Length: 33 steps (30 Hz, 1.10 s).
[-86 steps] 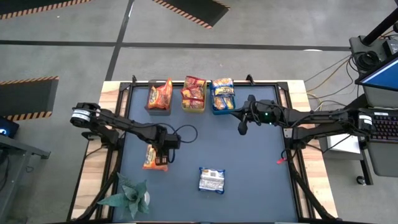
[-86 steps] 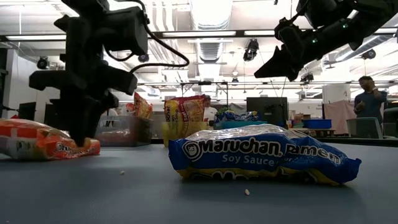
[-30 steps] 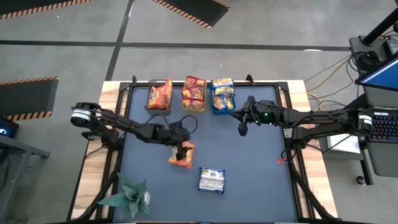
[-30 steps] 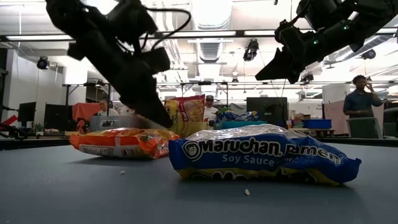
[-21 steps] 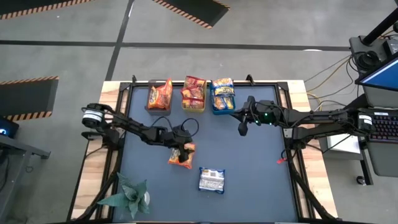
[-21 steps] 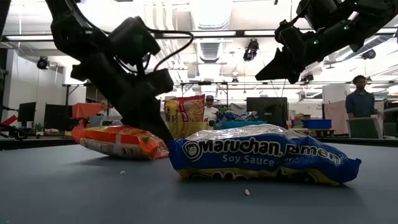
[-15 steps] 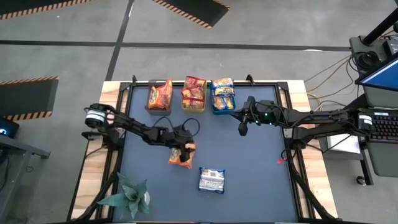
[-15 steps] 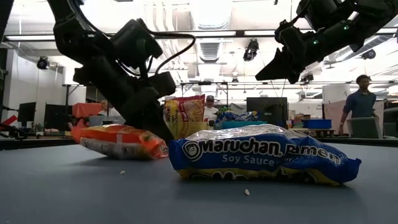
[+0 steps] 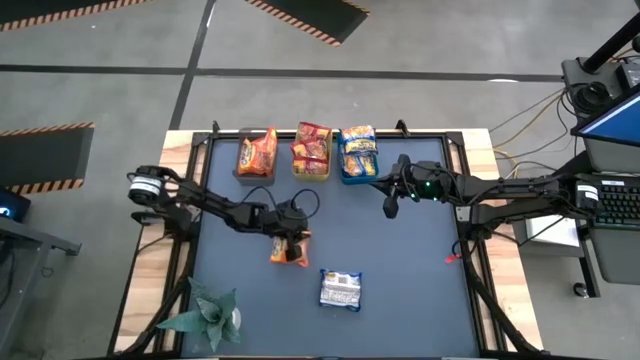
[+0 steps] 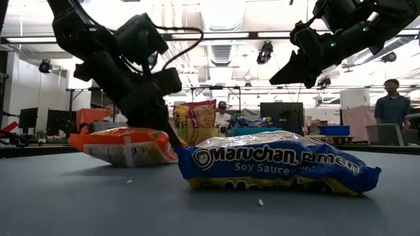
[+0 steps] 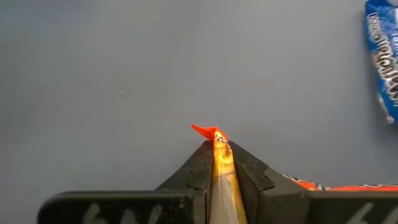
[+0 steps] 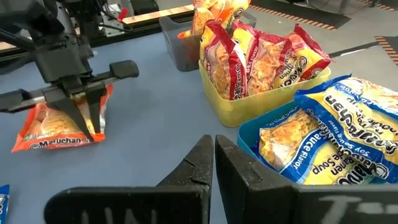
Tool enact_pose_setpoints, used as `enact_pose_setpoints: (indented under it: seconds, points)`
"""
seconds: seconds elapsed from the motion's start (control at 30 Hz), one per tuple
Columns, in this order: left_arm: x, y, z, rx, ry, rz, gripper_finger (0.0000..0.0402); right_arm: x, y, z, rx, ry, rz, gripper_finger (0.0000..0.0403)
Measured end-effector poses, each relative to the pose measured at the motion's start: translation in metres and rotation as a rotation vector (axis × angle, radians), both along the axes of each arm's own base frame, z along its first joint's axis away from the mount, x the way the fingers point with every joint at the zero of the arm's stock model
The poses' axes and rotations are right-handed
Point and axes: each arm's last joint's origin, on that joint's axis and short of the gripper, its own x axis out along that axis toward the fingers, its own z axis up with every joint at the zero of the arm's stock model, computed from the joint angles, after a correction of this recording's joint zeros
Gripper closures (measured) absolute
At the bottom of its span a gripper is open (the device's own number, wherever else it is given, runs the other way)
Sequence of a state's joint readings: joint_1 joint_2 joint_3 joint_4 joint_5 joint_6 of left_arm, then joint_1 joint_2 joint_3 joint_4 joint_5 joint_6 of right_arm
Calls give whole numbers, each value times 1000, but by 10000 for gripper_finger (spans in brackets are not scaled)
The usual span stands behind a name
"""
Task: Sort Maruchan noodles
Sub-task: Put the orange noodle pack into the black bin
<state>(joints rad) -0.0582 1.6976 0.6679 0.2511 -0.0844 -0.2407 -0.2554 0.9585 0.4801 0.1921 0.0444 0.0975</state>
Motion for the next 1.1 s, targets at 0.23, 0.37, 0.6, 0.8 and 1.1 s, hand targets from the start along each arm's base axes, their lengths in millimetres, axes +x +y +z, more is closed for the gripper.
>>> enact_pose_setpoints:
  seconds: [0.23,0.37,0.6,0.8,1.1]
  points:
    - [-7,0,40,18,-125,-20,398,0,0,0,0,0,0,394]
    - [-20,2,81,58,-265,-41,400,0,0,0,-3,1,1,394]
    - [-62,13,152,353,-373,140,401,0,0,0,-3,1,1,394]
    - [-93,32,190,821,-219,614,401,0,0,0,-3,1,1,394]
    - [-106,89,183,927,48,687,401,0,0,0,-3,0,1,394]
